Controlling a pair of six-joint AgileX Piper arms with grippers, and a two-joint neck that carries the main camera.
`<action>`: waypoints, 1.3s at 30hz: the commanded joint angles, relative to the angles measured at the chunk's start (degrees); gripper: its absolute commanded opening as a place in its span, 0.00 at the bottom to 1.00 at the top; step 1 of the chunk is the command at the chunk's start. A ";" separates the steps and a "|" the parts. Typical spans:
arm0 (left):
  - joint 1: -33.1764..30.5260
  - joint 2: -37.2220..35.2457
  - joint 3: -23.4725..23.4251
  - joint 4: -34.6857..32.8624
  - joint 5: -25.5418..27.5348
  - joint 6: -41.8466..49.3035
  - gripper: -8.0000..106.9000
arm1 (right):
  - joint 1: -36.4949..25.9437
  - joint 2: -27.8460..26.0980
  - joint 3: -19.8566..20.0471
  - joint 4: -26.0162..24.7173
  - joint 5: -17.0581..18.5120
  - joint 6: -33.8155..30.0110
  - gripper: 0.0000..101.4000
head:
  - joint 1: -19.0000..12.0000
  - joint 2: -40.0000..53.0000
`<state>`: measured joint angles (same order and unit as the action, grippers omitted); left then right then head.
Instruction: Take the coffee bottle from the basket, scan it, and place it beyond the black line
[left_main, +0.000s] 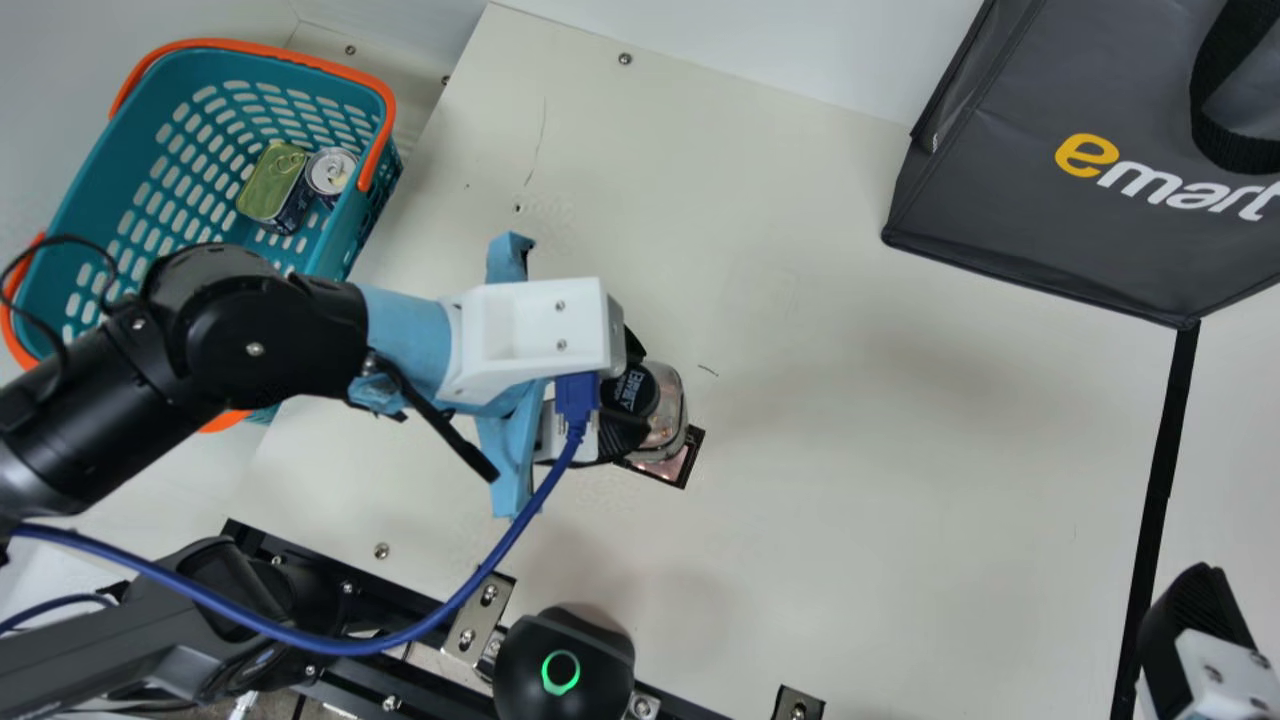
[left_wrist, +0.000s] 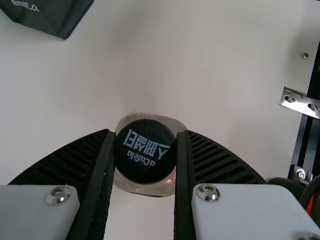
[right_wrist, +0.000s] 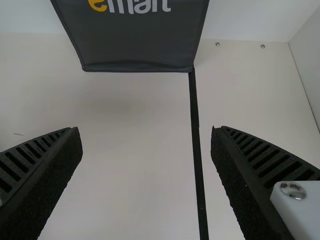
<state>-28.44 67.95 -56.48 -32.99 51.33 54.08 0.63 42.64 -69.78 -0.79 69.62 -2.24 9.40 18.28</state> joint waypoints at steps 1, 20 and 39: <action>-0.32 0.16 0.25 0.14 -0.47 0.04 0.16 | 0.00 0.00 0.00 0.00 0.00 0.00 0.90 | -1.48 0.14; -4.26 1.53 3.89 3.15 -6.91 -1.95 0.16 | 0.00 0.00 0.00 0.00 0.00 0.00 0.90 | -1.48 0.14; -8.65 2.75 5.05 7.98 -12.51 -10.75 0.25 | 0.00 0.00 0.00 0.00 -0.03 0.00 0.90 | -1.48 0.14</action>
<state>-37.02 70.68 -51.46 -25.12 39.09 43.57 0.63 42.64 -69.78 -0.79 69.58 -2.24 9.40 18.28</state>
